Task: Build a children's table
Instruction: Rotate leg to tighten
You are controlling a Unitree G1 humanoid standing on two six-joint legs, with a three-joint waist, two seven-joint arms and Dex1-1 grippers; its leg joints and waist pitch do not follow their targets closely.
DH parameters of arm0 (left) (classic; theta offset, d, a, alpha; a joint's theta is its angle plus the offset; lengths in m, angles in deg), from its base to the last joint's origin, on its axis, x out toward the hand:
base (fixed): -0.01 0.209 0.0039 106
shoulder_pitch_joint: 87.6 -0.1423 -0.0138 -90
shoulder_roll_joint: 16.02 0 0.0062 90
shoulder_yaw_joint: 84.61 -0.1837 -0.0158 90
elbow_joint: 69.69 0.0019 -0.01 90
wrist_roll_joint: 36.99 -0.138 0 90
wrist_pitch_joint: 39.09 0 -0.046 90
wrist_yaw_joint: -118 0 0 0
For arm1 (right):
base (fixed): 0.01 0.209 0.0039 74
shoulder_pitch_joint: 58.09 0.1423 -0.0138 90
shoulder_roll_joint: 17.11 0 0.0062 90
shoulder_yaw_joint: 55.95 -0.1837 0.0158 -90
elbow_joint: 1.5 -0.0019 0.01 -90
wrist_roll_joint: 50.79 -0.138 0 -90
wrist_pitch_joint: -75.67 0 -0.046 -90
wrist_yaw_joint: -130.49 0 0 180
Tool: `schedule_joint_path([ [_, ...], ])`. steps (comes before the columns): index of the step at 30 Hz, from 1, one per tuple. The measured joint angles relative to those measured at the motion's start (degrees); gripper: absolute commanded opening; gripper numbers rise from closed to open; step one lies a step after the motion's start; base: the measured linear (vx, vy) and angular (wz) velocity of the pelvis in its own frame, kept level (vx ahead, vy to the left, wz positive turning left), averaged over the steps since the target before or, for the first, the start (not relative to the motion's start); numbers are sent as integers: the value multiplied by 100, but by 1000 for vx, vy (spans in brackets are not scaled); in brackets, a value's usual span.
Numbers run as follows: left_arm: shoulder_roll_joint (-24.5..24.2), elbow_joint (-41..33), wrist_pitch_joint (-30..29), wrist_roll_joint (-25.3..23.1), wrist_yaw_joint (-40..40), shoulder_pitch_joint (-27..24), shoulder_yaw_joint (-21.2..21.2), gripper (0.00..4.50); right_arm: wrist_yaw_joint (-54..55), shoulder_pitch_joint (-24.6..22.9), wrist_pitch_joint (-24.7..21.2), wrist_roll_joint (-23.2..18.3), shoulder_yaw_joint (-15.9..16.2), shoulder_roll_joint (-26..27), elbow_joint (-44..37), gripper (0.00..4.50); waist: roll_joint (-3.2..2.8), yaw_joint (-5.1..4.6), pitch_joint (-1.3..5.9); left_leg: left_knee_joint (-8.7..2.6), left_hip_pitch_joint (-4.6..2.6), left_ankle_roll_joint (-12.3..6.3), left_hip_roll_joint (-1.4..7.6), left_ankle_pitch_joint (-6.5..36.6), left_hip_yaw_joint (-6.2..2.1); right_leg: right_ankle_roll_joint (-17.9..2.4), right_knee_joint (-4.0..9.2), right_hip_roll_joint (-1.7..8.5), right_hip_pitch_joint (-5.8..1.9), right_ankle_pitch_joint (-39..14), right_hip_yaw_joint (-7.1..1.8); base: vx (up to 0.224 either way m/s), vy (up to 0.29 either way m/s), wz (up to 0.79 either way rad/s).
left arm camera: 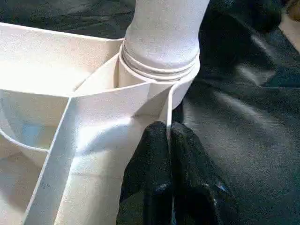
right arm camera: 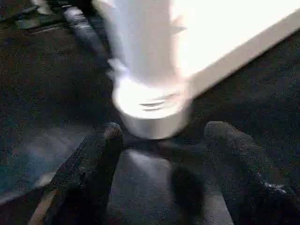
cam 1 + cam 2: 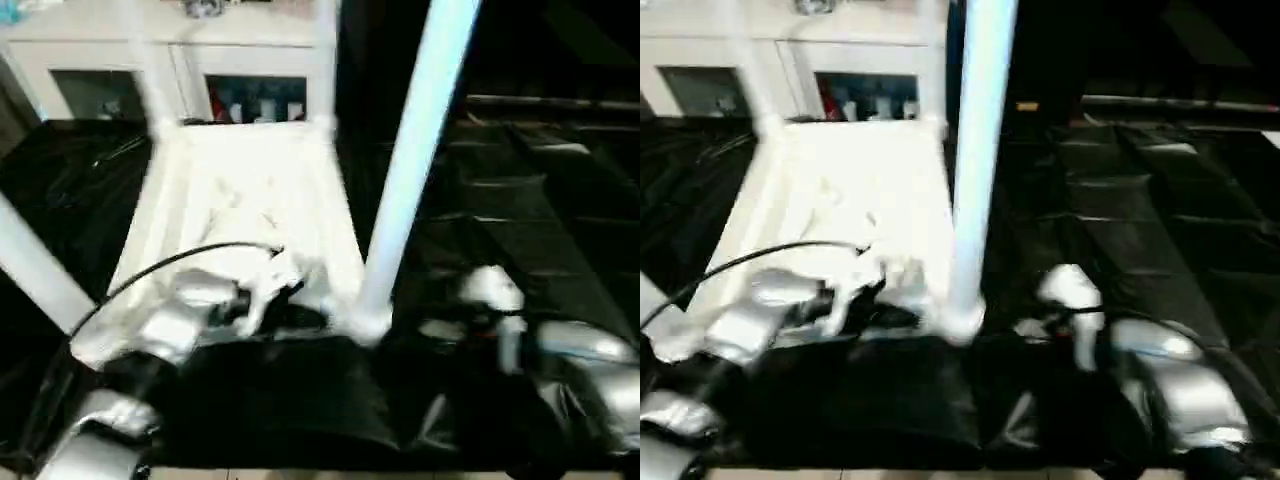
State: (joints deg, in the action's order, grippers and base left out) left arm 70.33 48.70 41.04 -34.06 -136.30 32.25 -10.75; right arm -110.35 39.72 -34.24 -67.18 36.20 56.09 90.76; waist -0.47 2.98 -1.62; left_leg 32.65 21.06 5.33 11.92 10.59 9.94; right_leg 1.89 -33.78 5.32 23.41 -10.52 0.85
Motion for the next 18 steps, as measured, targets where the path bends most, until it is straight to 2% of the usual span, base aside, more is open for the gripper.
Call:
schedule_joint_path([
  [3,-56,-81,-33,14,-120,-33,-32,0,59,-91,1,-90,-170,-62,-61,309,-7,38,-2,0,-2,0,1,0,-1,-1,-2,-1,0,0,2,0,0,0],
  [13,-237,-315,44,109,-384,-222,-71,0,297,-494,16,-149,-207,-48,-379,309,-30,43,-21,4,-6,1,2,-2,0,-1,-15,-2,0,0,1,0,0,0],
  [14,-239,-315,44,109,-384,-222,-69,45,361,-507,32,-149,-227,-1,-385,314,-30,40,-21,5,-6,1,2,-2,0,-1,-15,-2,0,0,1,0,0,0],
  [16,-239,-315,32,129,-394,-224,-68,45,488,-529,42,-148,-259,41,-385,314,-29,36,-22,9,-4,1,1,-2,1,-1,-15,-1,0,0,-1,0,0,0],
  [18,-230,-339,46,292,-447,-282,-3,68,822,-524,163,-95,-376,184,-361,314,-19,29,-28,10,-4,1,2,-2,1,-1,-18,-1,0,0,0,0,0,0],
])
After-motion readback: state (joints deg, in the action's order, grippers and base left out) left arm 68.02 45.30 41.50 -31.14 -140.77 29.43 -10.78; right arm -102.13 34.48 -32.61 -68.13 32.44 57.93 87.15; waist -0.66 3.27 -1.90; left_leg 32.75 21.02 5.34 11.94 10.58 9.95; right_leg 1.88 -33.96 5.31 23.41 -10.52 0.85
